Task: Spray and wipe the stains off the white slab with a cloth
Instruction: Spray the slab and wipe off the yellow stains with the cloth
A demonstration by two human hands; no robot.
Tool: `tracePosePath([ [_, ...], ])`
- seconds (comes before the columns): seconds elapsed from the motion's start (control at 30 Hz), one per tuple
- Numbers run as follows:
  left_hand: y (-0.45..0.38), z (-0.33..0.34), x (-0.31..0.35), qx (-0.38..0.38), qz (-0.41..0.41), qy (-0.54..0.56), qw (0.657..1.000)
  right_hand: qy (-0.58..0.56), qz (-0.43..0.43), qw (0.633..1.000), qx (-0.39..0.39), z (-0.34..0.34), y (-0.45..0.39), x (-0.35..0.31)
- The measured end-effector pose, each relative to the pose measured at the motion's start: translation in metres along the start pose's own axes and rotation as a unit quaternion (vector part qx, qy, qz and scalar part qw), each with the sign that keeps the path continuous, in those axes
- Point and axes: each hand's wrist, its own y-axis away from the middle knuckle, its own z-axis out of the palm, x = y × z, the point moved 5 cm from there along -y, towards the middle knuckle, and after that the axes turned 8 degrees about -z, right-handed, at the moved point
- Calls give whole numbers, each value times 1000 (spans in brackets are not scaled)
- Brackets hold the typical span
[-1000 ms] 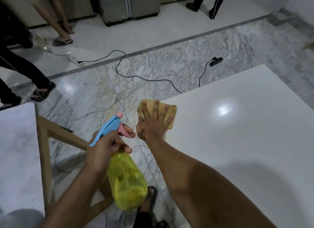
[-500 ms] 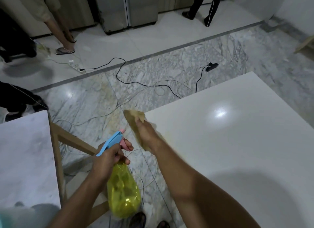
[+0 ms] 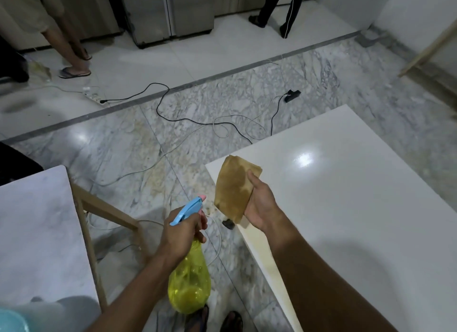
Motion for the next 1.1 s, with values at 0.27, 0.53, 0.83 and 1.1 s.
tracePosePath([
  [0.27, 12, 9, 2, -42, -18, -7, 999, -6, -19, 999, 31, -3, 24, -27],
  [0.53, -2, 19, 3, -68, -21, -2, 997, -12, -29, 998, 51, -5, 14, -22],
  [0.83, -24, 12, -2, -76, -26, 77, 994, 139, -121, 975, 126, 1, -43, -53],
  [1.1, -44, 1, -17, -89, 3, 72, 993, 554, -299, 777, 5, 40, -136, -52],
])
